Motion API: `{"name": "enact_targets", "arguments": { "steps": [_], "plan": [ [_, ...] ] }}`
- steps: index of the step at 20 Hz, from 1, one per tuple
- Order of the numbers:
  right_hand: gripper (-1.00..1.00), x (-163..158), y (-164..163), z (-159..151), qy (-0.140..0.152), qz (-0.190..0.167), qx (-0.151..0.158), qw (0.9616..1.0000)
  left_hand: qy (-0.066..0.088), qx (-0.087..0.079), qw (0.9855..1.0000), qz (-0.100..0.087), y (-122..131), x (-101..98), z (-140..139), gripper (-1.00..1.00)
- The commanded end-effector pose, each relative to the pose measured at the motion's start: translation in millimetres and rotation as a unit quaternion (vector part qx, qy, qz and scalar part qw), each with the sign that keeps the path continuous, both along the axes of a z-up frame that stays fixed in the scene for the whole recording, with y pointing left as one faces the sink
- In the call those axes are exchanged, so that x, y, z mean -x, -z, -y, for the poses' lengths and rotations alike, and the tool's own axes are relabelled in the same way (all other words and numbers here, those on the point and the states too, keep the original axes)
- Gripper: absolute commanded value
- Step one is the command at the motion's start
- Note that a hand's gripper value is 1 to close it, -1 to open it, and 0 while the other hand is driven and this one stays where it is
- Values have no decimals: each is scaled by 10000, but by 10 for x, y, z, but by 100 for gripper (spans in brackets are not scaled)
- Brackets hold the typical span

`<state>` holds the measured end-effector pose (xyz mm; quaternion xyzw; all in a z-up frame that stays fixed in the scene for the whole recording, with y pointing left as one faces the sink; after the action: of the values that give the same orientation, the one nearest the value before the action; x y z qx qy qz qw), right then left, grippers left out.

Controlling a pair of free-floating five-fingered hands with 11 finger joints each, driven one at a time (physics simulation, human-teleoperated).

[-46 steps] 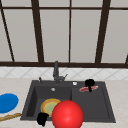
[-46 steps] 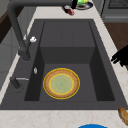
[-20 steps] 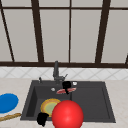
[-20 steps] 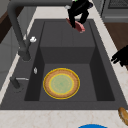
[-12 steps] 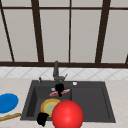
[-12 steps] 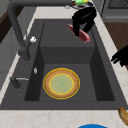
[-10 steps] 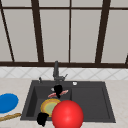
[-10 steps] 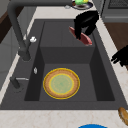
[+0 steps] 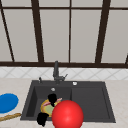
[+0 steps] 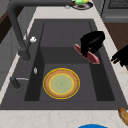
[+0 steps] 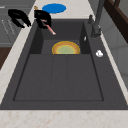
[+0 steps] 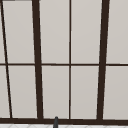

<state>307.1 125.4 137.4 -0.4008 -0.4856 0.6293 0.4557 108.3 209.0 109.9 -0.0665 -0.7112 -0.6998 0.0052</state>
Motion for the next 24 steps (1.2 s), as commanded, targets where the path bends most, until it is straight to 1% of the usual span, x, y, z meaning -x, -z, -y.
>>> {"name": "enact_targets", "arguments": {
  "steps": [1,5,7,8,9,11,14,15,16,17,24],
  "plan": [
    [100,-6,309,10,-5,54,-33,10000,0,0,10000,0,0,0,0,0],
    [100,-160,656,77,-148,183,-149,9996,0,0,10000,0,0,0,0,0],
    [100,-280,821,90,-219,229,-187,9993,0,0,10000,0,0,0,0,0],
    [100,-384,888,45,-243,223,-219,9992,0,0,10000,0,0,0,0,0],
    [100,-456,931,20,-252,195,-140,9994,0,0,10000,0,0,0,0,0],
    [100,-573,1090,-41,-325,113,-102,9994,0,0,10000,0,0,0,0,0],
    [100,-819,1283,-61,-238,101,-122,9996,0,0,10000,0,0,0,0,0],
    [100,-896,1413,-47,-171,-5,-271,9995,0,0,10000,0,0,0,0,0],
    [100,-959,1456,-63,-32,-33,-323,9995,0,0,10000,0,0,0,0,0],
    [100,-1001,1506,-68,27,-36,-346,9994,0,0,10000,0,0,0,0,0],
    [100,-1407,1884,-111,68,-20,-449,9990,0,0,10000,0,0,0,0,0]
  ]
}}
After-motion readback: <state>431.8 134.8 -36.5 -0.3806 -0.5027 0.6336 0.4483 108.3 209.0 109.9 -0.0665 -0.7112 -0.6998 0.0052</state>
